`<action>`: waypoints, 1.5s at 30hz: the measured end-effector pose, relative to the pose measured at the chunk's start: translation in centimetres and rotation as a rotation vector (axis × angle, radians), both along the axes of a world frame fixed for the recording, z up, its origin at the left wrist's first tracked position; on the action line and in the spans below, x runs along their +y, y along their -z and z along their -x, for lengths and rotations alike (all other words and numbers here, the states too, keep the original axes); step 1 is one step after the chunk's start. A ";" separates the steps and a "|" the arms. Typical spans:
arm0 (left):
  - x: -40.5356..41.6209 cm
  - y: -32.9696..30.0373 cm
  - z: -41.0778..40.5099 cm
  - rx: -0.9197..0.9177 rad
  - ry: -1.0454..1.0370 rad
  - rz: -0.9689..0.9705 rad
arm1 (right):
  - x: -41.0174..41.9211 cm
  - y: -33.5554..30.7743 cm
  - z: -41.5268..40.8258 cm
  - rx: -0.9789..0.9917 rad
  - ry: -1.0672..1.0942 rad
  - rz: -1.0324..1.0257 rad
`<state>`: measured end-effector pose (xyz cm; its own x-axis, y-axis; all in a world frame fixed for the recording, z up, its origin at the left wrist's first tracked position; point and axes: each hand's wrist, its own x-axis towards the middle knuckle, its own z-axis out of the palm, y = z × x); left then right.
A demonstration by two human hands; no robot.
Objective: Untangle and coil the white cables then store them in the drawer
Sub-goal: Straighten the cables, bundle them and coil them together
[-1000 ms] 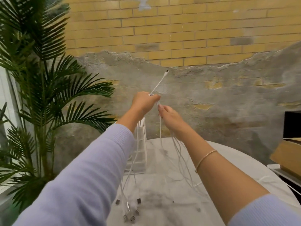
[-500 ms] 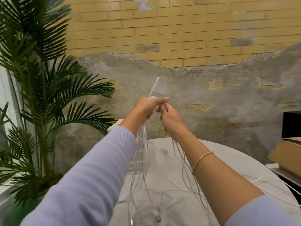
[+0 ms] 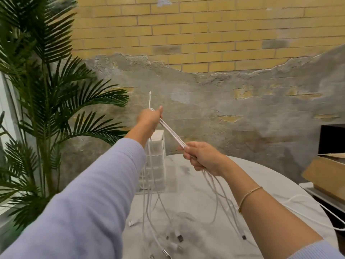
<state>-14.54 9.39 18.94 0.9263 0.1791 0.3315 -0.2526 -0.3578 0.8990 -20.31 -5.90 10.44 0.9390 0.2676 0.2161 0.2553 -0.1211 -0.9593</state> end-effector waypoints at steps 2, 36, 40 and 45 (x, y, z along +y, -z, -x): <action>0.3 0.2 -0.2 0.003 -0.037 -0.036 | -1.3 1.0 -0.2 0.008 -0.005 0.024; -0.6 -0.5 1.0 -0.119 -0.175 -0.290 | -10.8 8.9 0.0 0.293 0.366 1.044; -1.0 -0.4 0.9 -0.105 -0.125 -0.244 | -9.2 6.6 0.8 0.283 0.218 0.715; -2.1 -0.3 1.4 -0.122 -0.077 -0.226 | -4.0 1.6 0.4 -0.050 0.238 0.456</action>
